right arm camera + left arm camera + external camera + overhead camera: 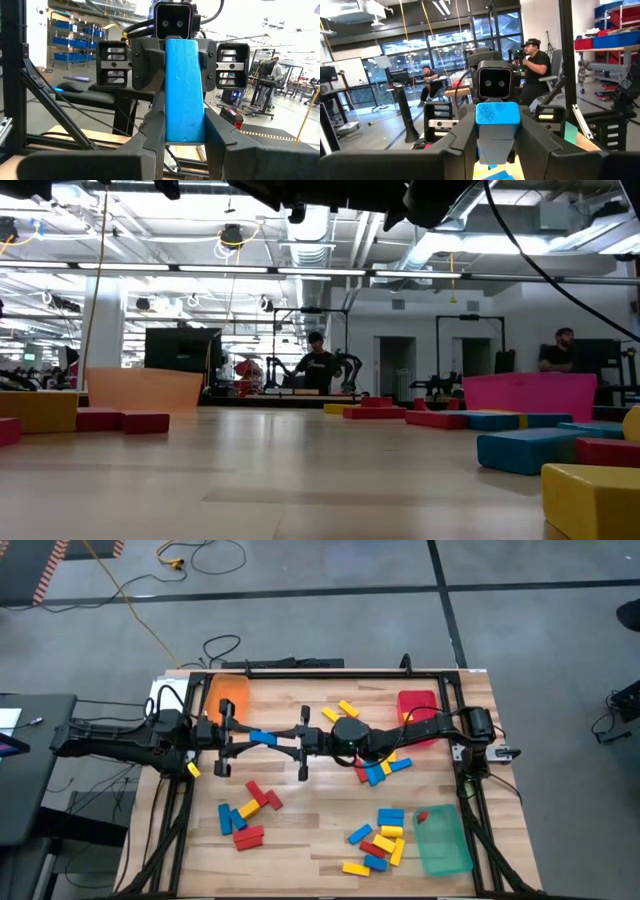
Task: Sort blocks
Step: Put the blue rectangle block into the orange bin
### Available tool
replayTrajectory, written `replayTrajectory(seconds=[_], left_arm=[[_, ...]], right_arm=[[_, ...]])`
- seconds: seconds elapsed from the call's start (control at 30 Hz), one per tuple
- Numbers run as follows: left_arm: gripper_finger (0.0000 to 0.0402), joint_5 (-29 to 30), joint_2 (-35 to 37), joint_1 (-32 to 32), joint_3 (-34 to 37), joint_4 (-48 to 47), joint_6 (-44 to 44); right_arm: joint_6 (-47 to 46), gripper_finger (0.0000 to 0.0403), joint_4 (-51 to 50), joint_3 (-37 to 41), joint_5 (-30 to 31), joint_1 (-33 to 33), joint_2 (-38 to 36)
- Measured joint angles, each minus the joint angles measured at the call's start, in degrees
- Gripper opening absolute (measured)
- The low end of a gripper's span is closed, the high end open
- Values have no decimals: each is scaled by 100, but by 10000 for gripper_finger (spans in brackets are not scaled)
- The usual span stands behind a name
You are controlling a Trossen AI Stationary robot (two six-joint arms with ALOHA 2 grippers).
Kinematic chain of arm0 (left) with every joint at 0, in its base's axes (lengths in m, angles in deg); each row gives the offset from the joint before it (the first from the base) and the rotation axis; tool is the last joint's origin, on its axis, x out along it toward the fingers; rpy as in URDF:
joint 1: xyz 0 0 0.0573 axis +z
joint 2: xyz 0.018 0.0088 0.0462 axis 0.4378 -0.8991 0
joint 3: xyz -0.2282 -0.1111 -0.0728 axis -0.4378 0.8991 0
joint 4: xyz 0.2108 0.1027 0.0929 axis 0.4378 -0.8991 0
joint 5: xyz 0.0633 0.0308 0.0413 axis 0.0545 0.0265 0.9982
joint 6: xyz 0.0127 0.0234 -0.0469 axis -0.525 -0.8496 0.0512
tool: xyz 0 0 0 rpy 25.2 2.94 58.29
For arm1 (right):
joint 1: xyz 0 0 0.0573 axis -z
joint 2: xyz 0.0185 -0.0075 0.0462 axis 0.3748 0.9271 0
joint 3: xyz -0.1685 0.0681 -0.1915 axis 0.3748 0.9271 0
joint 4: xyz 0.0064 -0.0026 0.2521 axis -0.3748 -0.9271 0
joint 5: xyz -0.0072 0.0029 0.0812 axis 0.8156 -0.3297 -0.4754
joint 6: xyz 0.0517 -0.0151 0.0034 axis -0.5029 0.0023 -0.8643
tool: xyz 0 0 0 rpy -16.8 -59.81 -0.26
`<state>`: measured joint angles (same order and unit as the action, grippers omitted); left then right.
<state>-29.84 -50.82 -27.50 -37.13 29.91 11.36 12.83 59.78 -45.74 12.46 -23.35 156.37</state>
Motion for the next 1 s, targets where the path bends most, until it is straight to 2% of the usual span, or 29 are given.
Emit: replayTrajectory(seconds=[0.2,0.3,0.53,0.67,0.73,0.9,1.0], left_arm=[[100,35,-5,0,9,-52,-36],[100,408,-7,0,13,-177,-93],[100,2352,268,7,11,-815,-348],[100,3640,496,162,3,-1142,-537],[100,4052,528,404,2,-1426,-426],[100,4147,416,1446,2,-2275,304],[100,3753,231,2176,2,-2555,695]], right_arm=[[-234,114,-214,-4,42,59,0],[-529,143,-434,-7,118,163,0],[-826,216,-1369,-2,606,359,7],[-1065,230,-1918,2,636,448,8],[-1080,231,-2076,2,657,456,9],[-1071,227,-2180,20,647,284,7],[-1020,226,-2201,20,643,152,7]])
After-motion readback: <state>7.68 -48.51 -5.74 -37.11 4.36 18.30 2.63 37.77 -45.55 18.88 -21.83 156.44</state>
